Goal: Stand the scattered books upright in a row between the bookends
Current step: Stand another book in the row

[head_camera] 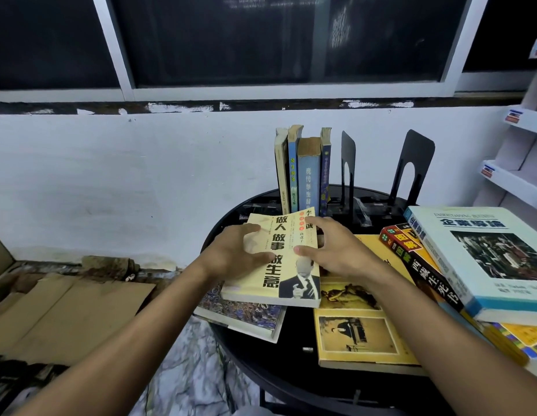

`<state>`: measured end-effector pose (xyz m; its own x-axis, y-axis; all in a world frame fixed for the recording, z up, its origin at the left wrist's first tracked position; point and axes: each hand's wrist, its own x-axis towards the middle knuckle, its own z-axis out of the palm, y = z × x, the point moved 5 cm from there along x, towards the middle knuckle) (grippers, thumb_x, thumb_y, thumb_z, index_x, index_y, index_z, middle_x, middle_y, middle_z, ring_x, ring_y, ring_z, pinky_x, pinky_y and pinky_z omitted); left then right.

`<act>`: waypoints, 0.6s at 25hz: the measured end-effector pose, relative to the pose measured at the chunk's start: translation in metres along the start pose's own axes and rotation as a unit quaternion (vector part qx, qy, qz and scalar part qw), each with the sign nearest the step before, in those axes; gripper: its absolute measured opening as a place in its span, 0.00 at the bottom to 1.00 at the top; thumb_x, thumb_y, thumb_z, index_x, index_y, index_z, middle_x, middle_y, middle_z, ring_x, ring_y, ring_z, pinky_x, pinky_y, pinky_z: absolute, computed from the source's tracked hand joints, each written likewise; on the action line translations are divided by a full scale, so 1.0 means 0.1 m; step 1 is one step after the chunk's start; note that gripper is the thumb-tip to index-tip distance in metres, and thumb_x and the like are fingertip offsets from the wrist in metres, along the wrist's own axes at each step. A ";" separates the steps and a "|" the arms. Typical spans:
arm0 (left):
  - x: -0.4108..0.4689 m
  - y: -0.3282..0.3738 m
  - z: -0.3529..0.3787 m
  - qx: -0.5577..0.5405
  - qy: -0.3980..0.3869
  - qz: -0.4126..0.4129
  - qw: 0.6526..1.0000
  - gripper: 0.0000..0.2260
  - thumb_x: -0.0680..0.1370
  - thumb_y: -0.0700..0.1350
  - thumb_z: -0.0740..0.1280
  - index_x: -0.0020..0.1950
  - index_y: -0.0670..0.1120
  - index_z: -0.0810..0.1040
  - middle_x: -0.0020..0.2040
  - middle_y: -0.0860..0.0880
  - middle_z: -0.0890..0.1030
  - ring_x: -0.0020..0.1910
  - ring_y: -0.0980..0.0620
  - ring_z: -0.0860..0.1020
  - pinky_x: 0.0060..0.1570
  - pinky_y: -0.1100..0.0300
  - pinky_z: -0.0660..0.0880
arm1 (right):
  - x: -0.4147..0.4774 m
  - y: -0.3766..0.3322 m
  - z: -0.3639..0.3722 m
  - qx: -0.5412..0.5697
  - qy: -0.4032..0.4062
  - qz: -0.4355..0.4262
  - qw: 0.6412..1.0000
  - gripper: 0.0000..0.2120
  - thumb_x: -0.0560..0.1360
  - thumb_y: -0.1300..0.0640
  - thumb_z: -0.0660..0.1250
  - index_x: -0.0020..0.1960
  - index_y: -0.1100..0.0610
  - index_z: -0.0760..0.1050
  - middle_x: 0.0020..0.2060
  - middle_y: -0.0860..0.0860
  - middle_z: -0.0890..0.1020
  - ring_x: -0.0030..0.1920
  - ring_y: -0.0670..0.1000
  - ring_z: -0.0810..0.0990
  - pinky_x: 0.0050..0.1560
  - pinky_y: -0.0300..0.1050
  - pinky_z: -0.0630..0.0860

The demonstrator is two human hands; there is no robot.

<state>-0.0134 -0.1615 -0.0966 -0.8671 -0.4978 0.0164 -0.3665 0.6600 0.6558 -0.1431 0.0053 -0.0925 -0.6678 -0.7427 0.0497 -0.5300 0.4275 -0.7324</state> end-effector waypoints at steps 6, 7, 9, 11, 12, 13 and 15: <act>-0.07 0.00 -0.12 -0.224 0.054 -0.006 0.973 0.29 0.72 0.44 0.79 0.72 0.51 0.74 0.62 0.49 0.79 0.54 0.51 0.82 0.51 0.51 0.83 | -0.05 -0.07 -0.12 0.168 0.043 -0.049 0.984 0.37 0.72 0.61 0.77 0.77 0.48 0.66 0.64 0.43 0.75 0.56 0.49 0.82 0.52 0.49 0.83; -0.08 0.02 -0.17 -0.248 0.062 0.001 0.967 0.28 0.73 0.42 0.78 0.71 0.52 0.75 0.60 0.49 0.80 0.53 0.50 0.83 0.49 0.50 0.83 | -0.05 -0.11 -0.15 0.185 0.047 -0.062 0.980 0.37 0.72 0.63 0.77 0.76 0.48 0.67 0.64 0.43 0.75 0.56 0.48 0.82 0.51 0.48 0.84; -0.10 0.09 -0.28 -0.284 0.076 0.030 0.955 0.26 0.73 0.37 0.77 0.70 0.51 0.76 0.58 0.48 0.81 0.51 0.51 0.84 0.46 0.53 0.84 | -0.05 -0.19 -0.23 0.182 0.058 -0.090 0.977 0.36 0.72 0.64 0.76 0.75 0.45 0.68 0.65 0.44 0.75 0.58 0.46 0.80 0.52 0.46 0.83; -0.14 0.18 -0.41 -0.302 0.092 0.068 0.946 0.25 0.74 0.34 0.75 0.69 0.49 0.76 0.58 0.48 0.82 0.50 0.53 0.85 0.42 0.59 0.83 | -0.03 -0.26 -0.32 0.174 0.061 -0.117 0.976 0.34 0.73 0.65 0.76 0.72 0.41 0.71 0.65 0.45 0.76 0.60 0.44 0.80 0.57 0.43 0.81; -0.16 0.24 -0.46 -0.306 0.103 0.087 0.943 0.24 0.75 0.33 0.74 0.68 0.49 0.77 0.58 0.49 0.82 0.50 0.54 0.85 0.41 0.62 0.82 | -0.02 -0.29 -0.36 0.171 0.059 -0.127 0.975 0.33 0.73 0.65 0.75 0.70 0.38 0.72 0.64 0.46 0.77 0.60 0.44 0.80 0.58 0.42 0.80; -0.21 0.31 -0.50 -0.310 0.115 0.104 0.938 0.23 0.75 0.32 0.73 0.68 0.49 0.77 0.58 0.50 0.82 0.49 0.56 0.85 0.40 0.64 0.81 | -0.01 -0.32 -0.41 0.164 0.059 -0.137 0.975 0.33 0.73 0.65 0.75 0.68 0.35 0.72 0.65 0.45 0.77 0.60 0.44 0.81 0.59 0.42 0.80; -0.30 0.42 -0.54 -0.316 0.132 0.126 0.931 0.22 0.76 0.32 0.72 0.67 0.50 0.78 0.56 0.55 0.83 0.48 0.57 0.85 0.38 0.64 0.81 | 0.02 -0.36 -0.50 0.143 0.067 -0.153 0.975 0.34 0.73 0.67 0.75 0.67 0.34 0.73 0.66 0.43 0.74 0.61 0.44 0.80 0.61 0.42 0.79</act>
<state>0.0154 -0.1495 -0.0285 -0.7548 -0.5478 0.3609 0.1818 0.3539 0.9174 -0.1513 0.0145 -0.0322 -0.5735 -0.7307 0.3703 -0.5606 0.0205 -0.8278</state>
